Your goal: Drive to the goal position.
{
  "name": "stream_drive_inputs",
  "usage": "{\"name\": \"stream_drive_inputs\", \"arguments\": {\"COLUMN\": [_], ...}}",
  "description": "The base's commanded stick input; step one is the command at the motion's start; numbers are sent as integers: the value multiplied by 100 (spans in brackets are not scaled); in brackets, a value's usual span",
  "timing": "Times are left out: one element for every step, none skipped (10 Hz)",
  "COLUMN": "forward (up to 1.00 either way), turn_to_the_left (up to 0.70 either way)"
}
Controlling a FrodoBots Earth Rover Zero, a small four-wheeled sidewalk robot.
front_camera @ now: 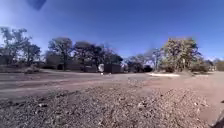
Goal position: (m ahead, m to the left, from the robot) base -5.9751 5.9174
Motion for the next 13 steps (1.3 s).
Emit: {"name": "stream_drive_inputs", "arguments": {"forward": [0,0,0,0,0,0,0,0,0,0,0,0,0], "turn_to_the_left": [70,70,70,70,70,70,70,70,70,70,70,70,70]}}
